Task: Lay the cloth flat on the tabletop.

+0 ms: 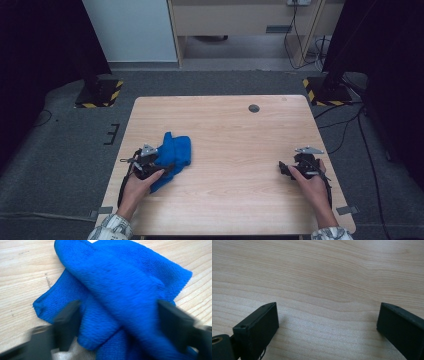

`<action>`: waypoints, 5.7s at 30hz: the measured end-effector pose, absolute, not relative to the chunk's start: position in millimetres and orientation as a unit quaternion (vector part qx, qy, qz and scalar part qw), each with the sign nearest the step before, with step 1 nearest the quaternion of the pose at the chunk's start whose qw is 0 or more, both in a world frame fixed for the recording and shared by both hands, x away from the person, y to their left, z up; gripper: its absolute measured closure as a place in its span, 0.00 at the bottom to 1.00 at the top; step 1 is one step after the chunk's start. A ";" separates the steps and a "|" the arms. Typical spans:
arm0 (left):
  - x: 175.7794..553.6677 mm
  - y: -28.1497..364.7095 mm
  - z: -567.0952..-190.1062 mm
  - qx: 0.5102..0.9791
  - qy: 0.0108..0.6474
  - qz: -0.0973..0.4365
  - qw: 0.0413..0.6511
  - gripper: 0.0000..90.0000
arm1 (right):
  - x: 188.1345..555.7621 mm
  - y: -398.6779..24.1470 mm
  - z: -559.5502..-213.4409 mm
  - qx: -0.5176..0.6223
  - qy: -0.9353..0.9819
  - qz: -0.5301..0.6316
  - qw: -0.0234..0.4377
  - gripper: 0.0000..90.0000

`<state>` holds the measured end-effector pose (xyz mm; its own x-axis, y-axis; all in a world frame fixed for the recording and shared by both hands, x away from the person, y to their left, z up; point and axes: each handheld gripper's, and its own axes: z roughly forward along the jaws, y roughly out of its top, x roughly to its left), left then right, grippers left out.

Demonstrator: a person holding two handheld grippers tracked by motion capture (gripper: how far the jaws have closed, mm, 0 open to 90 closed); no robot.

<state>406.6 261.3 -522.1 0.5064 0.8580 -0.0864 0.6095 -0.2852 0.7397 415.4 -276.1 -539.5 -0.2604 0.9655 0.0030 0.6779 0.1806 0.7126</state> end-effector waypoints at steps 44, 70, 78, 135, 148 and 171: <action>418.4 108.2 -467.4 0.847 0.284 0.108 0.437 0.88 | 417.7 -276.5 -539.8 0.559 0.735 0.306 0.233 0.03; 415.5 72.7 -499.3 0.876 0.243 0.055 0.414 0.87 | 417.4 -272.0 -537.9 0.557 0.739 0.301 0.231 0.05; 416.7 80.4 -510.5 0.863 0.279 0.078 0.414 0.58 | 412.3 -264.3 -522.5 0.528 0.735 0.330 0.267 0.23; 349.9 151.4 -525.3 0.864 0.295 0.086 0.398 0.55 | 443.5 -162.2 -530.7 0.397 0.819 0.374 0.176 0.56; 352.5 147.4 -527.4 0.876 0.280 0.091 0.382 0.92 | 441.0 -161.9 -530.8 0.390 0.828 0.359 0.184 0.81; 388.2 178.3 -514.8 0.806 0.383 0.115 0.436 0.98 | 419.1 -170.7 -525.8 0.407 0.830 0.340 0.172 0.95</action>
